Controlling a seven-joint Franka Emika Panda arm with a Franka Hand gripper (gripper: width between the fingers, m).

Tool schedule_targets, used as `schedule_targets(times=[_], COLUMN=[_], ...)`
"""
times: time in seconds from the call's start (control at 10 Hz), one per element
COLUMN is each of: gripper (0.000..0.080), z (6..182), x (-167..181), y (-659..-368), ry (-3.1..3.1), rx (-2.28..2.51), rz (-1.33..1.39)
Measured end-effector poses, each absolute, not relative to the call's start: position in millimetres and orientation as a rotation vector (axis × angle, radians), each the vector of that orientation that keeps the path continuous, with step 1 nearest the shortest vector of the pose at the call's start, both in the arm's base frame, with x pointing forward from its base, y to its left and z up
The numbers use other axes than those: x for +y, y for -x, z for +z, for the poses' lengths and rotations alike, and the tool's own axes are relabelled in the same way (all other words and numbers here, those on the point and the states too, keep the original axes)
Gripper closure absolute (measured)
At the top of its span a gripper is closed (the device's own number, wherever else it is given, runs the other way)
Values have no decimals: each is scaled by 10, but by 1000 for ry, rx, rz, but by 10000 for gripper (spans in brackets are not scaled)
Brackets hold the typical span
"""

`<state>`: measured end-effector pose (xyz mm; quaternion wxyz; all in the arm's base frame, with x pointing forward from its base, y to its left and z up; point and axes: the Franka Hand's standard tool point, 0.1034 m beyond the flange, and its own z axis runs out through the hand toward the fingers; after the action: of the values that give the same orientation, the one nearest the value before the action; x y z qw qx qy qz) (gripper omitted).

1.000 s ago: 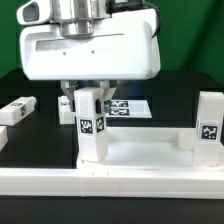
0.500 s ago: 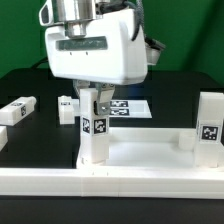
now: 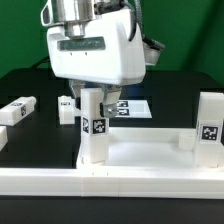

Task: Assemble desk

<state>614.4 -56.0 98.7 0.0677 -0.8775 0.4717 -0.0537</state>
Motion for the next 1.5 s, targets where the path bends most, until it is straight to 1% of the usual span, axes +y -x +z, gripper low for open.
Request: schedule_targets(times=[0.1,0.3,0.4,0.5,0.8,1.4,1.5], gripper=[154,151,150,150,150,150,275], z=[988,990,1014,1030,1019,1010,1003], x=[-553,-552,-538,-516,-513,-565,-580], y=[-6146,-6147,-6158,-6166,-6160,-6152,-6149], ry=[2731,2871,2982,3019,3079,3082,3077], rx=[1261,946,658,502,105,-471,-523], rz=[-175,-197,-218,-228,-237,-245,-244])
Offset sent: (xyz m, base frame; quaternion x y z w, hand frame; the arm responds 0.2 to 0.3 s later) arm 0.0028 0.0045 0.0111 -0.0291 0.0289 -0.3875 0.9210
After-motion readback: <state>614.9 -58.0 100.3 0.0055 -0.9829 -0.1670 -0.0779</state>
